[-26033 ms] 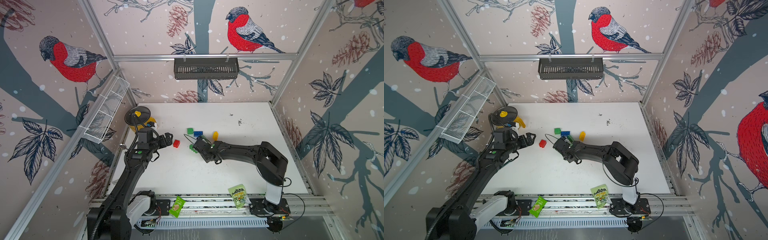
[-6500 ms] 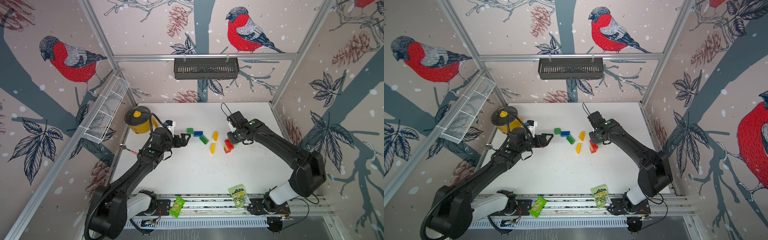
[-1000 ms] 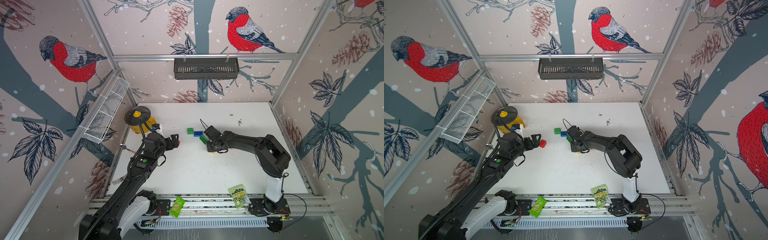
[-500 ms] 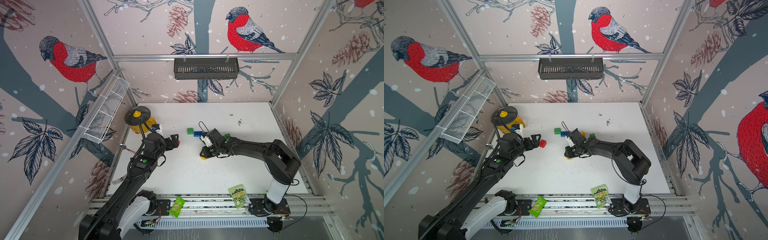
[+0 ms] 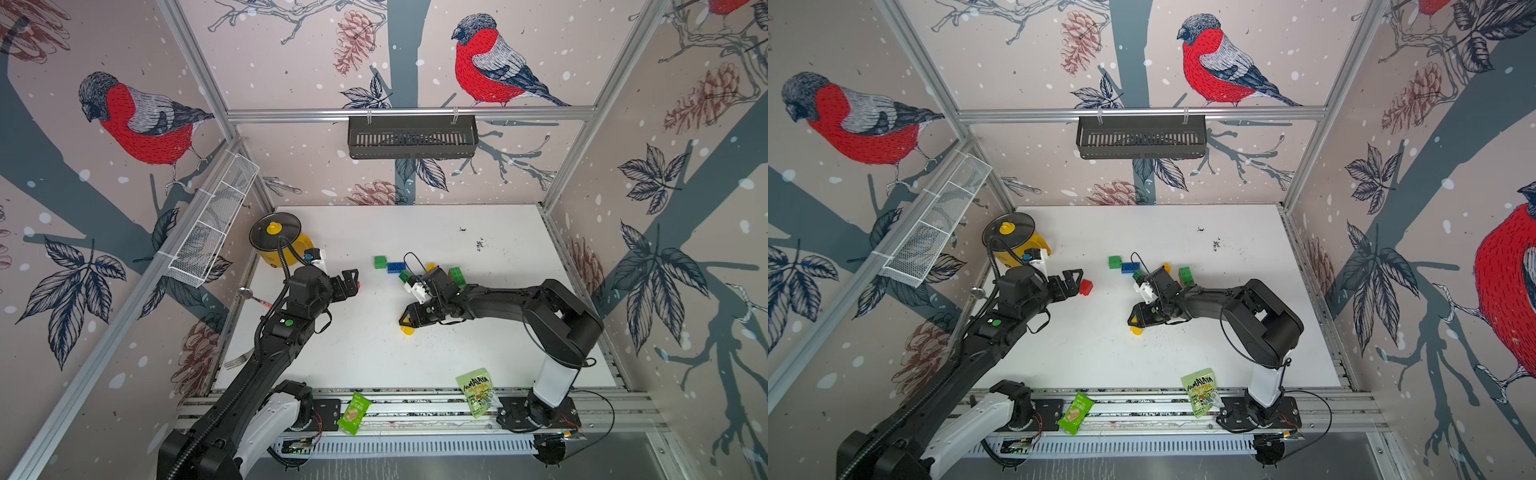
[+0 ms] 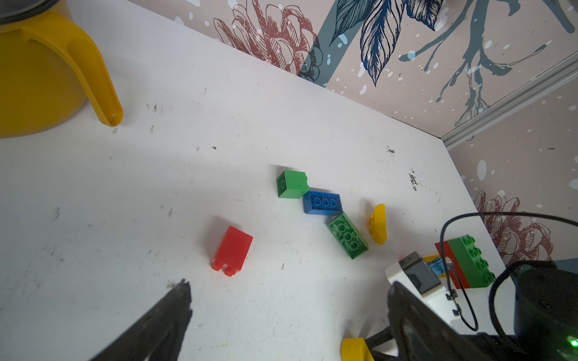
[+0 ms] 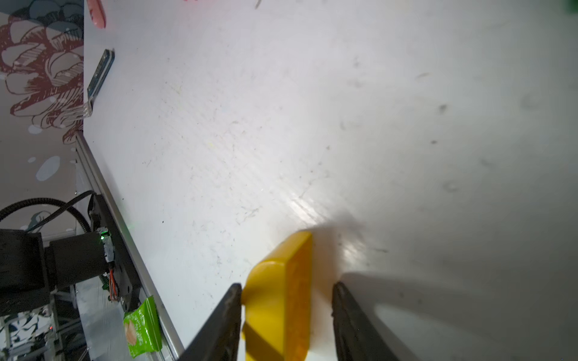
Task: Assemble an ice cream with lego
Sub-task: Adjust the lego brick at the center of the board, then pick up the lego brick from the center of the board.
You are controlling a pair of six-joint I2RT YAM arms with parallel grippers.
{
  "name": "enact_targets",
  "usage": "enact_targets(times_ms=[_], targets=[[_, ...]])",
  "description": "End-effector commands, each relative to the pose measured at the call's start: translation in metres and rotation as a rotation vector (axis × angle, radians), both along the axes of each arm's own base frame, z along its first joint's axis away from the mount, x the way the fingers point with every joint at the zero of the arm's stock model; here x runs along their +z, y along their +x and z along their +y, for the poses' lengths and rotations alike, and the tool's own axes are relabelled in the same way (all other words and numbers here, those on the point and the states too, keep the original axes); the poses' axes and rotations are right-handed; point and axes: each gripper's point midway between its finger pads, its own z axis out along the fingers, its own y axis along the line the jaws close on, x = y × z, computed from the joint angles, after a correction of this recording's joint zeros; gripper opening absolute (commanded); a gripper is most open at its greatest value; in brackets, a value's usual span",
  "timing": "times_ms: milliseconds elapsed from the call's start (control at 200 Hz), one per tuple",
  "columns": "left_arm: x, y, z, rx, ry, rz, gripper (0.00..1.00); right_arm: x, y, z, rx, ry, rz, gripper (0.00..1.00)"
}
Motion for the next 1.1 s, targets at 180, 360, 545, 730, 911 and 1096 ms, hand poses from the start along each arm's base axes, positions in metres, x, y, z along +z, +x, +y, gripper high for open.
enact_targets(times_ms=[180, 360, 545, 730, 911, 1096], targets=[[0.005, 0.001, 0.000, 0.003, -0.008, -0.025, 0.97, 0.021, 0.024, -0.026, -0.103, -0.239, -0.171, 0.56], [0.005, 0.000, 0.001, 0.000, -0.004, -0.028, 0.97, 0.029, 0.024, -0.023, -0.134, -0.312, -0.197, 0.58], [0.008, -0.003, 0.001, 0.002, -0.016, -0.038, 0.97, 0.028, 0.009, -0.015, -0.226, -0.324, -0.137, 0.59], [0.006, -0.002, 0.001, -0.005, -0.005, -0.036, 0.97, 0.012, -0.003, -0.012, -0.232, -0.328, -0.085, 0.59], [0.002, -0.002, 0.000, -0.007, -0.006, -0.029, 0.97, -0.001, 0.002, 0.000, -0.196, -0.335, -0.075, 0.58], [0.003, -0.003, 0.002, 0.002, -0.001, -0.033, 0.97, -0.001, 0.010, 0.006, -0.180, -0.334, -0.088, 0.42]])
